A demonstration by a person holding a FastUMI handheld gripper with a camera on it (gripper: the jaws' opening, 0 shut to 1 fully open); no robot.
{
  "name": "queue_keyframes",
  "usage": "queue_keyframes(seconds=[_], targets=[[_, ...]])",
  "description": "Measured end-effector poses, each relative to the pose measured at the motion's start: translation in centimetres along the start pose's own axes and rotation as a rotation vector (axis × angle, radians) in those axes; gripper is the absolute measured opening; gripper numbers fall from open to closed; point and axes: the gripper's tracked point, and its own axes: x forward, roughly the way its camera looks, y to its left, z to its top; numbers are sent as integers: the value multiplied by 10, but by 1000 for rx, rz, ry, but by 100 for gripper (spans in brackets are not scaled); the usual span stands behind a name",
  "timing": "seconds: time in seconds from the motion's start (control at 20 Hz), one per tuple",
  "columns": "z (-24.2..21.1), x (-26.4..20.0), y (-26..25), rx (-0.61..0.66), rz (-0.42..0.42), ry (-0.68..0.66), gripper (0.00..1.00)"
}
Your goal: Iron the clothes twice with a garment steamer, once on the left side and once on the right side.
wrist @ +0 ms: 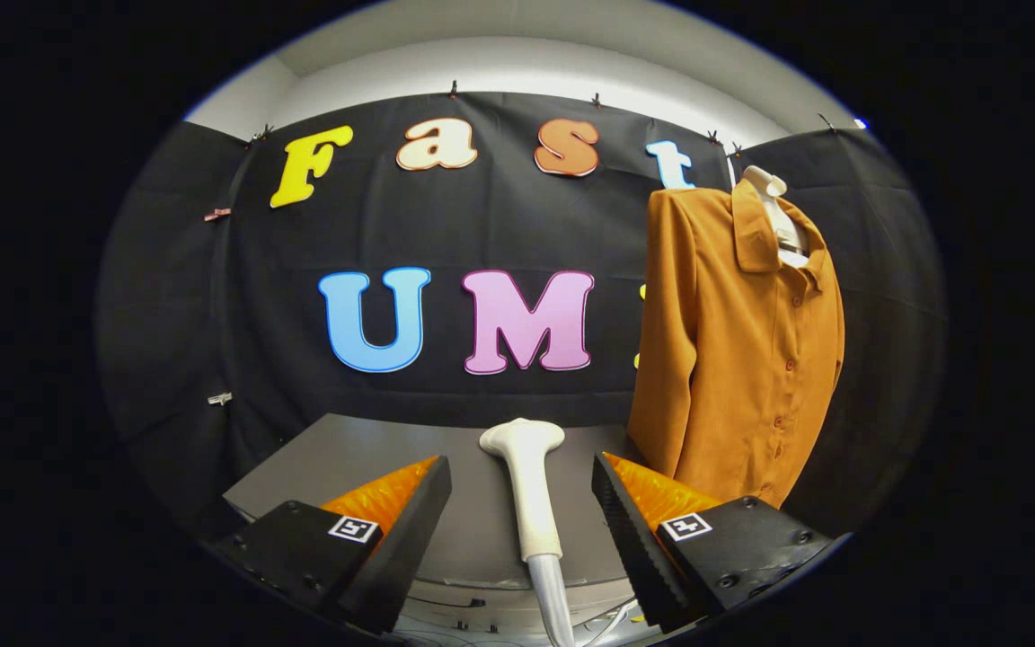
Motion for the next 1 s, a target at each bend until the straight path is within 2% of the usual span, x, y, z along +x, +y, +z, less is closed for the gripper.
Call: queue_keyframes(seconds=[0.25,0.6,0.85,1.0], targets=[[-35,56,0,-4,0,144,98],[-65,104,-10,4,-36,245,99],[-98,137,-12,-22,-49,372,98],[-119,143,-21,-32,-71,435,87]])
